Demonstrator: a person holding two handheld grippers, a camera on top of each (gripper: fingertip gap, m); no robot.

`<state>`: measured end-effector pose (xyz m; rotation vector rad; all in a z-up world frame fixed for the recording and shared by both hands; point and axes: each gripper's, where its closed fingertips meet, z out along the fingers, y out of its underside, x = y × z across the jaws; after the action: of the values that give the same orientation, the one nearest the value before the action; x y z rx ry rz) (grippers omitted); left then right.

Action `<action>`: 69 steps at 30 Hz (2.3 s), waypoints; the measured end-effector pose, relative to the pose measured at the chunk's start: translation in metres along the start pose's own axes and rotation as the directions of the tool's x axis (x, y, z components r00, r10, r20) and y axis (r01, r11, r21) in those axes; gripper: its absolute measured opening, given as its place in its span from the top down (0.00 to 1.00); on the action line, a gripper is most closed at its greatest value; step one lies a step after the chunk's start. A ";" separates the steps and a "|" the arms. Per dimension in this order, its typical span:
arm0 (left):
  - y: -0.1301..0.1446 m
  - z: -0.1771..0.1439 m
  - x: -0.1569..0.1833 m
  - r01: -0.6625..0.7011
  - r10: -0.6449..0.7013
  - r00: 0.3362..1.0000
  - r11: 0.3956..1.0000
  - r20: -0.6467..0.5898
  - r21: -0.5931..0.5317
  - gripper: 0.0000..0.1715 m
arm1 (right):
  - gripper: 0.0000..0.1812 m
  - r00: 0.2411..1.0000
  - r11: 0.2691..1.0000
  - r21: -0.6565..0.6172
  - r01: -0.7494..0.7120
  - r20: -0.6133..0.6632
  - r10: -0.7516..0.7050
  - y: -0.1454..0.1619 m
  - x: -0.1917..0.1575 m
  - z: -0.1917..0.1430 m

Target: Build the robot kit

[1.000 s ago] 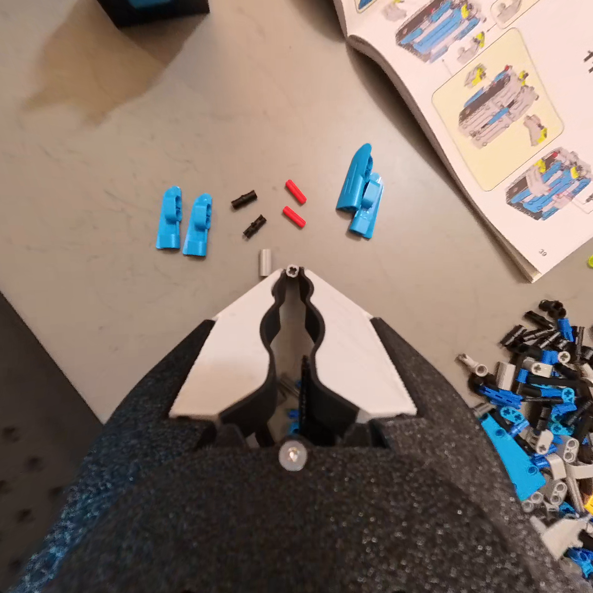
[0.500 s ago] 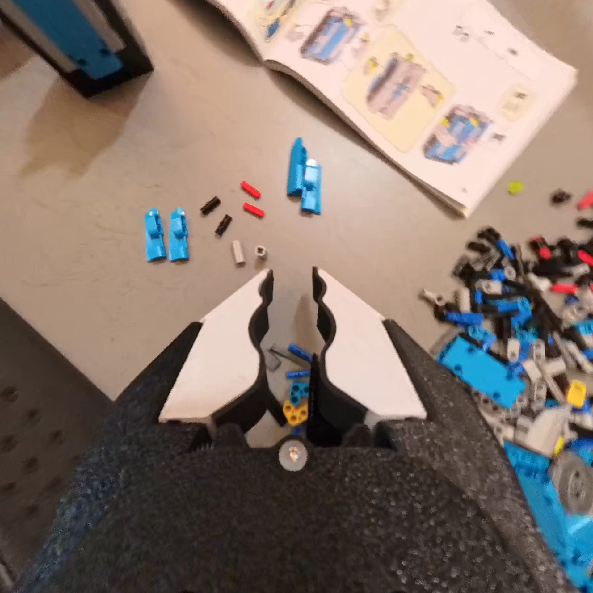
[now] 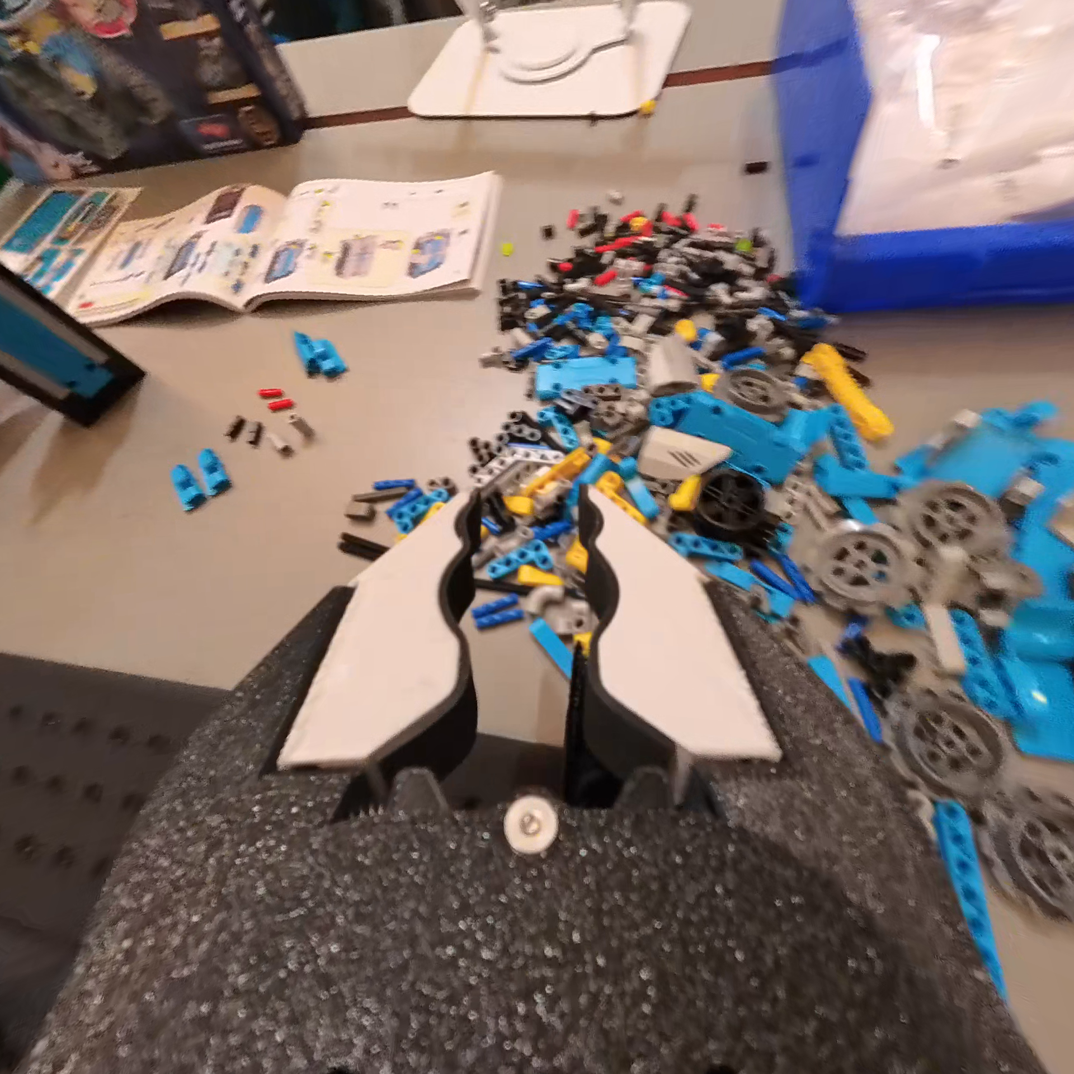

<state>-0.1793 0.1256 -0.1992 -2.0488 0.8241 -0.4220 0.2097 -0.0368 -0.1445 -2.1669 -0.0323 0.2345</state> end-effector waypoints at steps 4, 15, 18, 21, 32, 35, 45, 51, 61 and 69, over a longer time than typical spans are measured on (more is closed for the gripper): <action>0.000 0.000 0.001 -0.004 0.004 1.000 1.000 -0.007 0.003 0.88 | 0.83 0.997 0.996 0.055 -0.075 -0.017 0.076 0.006 0.025 -0.019; 0.001 0.001 0.005 -0.038 0.038 0.999 0.999 -0.010 -0.009 0.88 | 0.87 0.997 0.997 -0.081 0.004 -0.080 -0.011 0.031 0.042 -0.004; 0.001 0.001 0.005 -0.038 0.038 0.999 0.999 -0.013 -0.009 0.88 | 0.89 0.983 0.994 -0.101 0.037 -0.175 -0.055 0.031 0.065 -0.013; 0.002 0.001 0.005 -0.037 0.037 0.999 0.999 -0.013 -0.011 0.88 | 0.89 0.971 0.996 -0.085 0.009 -0.235 -0.029 0.030 0.092 -0.026; 0.002 0.001 0.006 -0.038 0.038 0.999 0.999 -0.018 -0.014 0.88 | 0.89 0.948 0.992 -0.087 -0.091 -0.313 0.059 0.043 0.143 -0.049; 0.002 0.001 0.007 -0.044 0.044 0.999 0.999 -0.017 -0.017 0.88 | 0.89 0.940 0.990 -0.099 -0.098 -0.336 0.059 0.046 0.151 -0.052; 0.003 0.002 0.007 -0.047 0.046 0.999 0.999 -0.017 -0.019 0.88 | 0.89 0.917 0.971 -0.081 -0.226 -0.355 0.184 0.060 0.175 -0.061; 0.002 0.001 0.007 -0.047 0.047 0.999 0.999 -0.016 -0.016 0.88 | 0.89 0.878 0.971 -0.088 -0.223 -0.452 0.160 0.063 0.190 -0.071; 0.002 0.001 0.007 -0.045 0.044 0.999 0.999 -0.017 -0.017 0.88 | 0.89 0.887 0.965 -0.097 -0.244 -0.426 0.181 0.065 0.186 -0.066; 0.003 0.002 0.006 -0.032 0.031 0.999 0.999 -0.022 -0.024 0.88 | 0.89 0.917 0.958 -0.056 -0.281 -0.310 0.251 0.052 0.157 -0.056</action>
<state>-0.1752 0.1216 -0.2030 -2.0540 0.8773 -0.4187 0.3707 -0.0948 -0.1802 -2.2821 0.4373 0.0552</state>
